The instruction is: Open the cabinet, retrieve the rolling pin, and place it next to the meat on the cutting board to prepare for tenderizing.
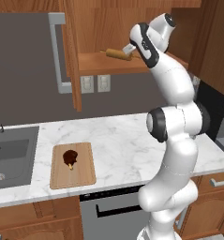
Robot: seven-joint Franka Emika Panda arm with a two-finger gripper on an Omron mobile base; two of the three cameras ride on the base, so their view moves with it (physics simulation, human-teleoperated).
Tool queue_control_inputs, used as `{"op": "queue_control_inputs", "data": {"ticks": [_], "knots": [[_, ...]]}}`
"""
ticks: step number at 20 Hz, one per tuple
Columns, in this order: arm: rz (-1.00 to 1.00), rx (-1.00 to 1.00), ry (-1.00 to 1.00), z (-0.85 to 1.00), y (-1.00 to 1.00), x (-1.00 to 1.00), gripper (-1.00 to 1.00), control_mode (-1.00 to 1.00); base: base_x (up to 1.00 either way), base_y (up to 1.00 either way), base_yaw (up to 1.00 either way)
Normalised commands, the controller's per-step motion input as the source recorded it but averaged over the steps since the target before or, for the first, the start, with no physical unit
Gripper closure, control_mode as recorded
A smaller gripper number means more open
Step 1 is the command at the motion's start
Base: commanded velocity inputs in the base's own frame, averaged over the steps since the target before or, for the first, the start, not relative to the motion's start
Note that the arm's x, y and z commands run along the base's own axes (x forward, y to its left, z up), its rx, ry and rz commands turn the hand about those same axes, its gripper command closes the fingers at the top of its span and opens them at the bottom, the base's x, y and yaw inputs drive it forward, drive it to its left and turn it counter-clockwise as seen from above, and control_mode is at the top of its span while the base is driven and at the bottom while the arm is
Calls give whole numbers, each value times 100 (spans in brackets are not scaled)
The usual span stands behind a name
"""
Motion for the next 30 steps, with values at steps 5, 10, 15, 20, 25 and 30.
{"op": "queue_control_inputs", "data": {"ticks": [5,10,15,20,25,30], "knots": [[0,0,0,-4,3,2,-100,-100,0,0,0],[0,0,0,-2,2,0,-100,-100,0,0,0],[0,0,0,-7,9,0,-100,-100,0,0,0],[0,0,-2,-19,19,0,-100,-100,0,0,0],[0,0,-3,-21,16,0,-100,-100,0,0,0],[-1,0,-1,-15,1,7,-100,-100,0,0,0]]}}
